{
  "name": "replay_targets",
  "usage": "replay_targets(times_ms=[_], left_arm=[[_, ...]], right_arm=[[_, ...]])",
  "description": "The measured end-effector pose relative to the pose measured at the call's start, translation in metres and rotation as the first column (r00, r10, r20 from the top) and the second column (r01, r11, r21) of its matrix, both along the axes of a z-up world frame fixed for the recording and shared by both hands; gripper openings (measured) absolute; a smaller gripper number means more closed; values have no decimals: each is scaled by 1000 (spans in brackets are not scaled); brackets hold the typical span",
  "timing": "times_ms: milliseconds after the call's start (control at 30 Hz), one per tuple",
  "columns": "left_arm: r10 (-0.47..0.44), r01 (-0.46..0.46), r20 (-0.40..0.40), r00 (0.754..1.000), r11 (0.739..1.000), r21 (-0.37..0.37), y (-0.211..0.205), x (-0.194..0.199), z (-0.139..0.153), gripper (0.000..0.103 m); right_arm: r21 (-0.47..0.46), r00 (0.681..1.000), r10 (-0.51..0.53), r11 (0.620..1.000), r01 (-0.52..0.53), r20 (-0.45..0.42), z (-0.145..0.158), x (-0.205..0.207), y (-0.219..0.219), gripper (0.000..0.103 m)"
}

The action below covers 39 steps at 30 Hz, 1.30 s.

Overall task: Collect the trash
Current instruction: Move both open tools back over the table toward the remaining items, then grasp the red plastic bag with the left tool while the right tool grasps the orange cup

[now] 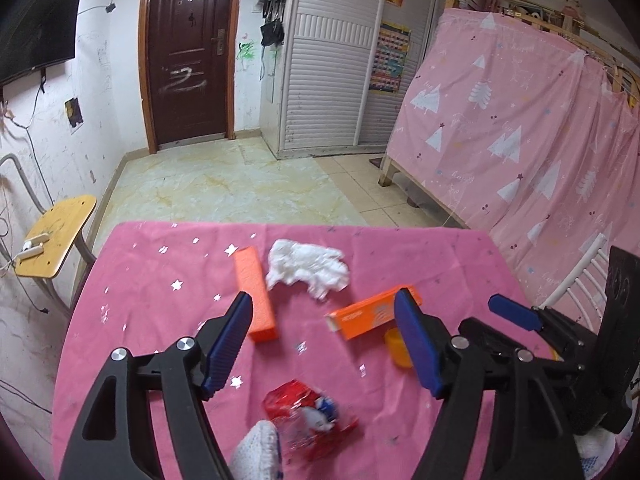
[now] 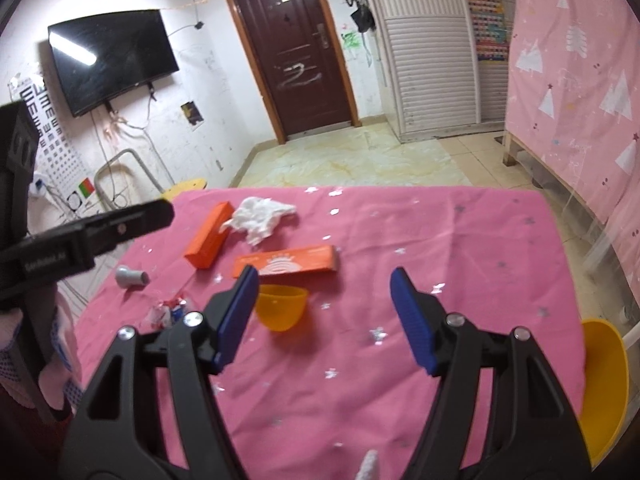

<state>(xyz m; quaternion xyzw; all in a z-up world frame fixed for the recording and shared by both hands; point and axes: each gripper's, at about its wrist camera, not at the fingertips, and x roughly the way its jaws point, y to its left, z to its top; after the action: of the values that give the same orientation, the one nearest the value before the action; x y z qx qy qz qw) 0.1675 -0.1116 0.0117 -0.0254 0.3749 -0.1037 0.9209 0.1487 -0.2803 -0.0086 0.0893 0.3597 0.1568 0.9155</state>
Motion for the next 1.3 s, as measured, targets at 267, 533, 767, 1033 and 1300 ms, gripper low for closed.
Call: replay_targets(times_ms=[267,533,767,1033,1300], left_arm=[[-7,7,-80,997,1000,3,30,-11,-35,66],[-55,57,-141,988,998,13,31,-17,-68,65],[-95,102,-135,986,994,44,19,-20,-76,65],[-120,125,-119,986,992,29,13,-23,-79,46],[-132,138,-103,986,989,45,0,-31,-77,31]], right_arm=[[-10,999,38,999,-38,-32,-9,6,24,66],[-22,997,48,999,-50,-66,-17,14,39,66],[-40,995,52,998,-56,-88,-22,18,48,66],[-70,990,43,996,-52,-133,-28,25,55,66],[-89,988,38,995,-51,-149,-32,25,56,40]])
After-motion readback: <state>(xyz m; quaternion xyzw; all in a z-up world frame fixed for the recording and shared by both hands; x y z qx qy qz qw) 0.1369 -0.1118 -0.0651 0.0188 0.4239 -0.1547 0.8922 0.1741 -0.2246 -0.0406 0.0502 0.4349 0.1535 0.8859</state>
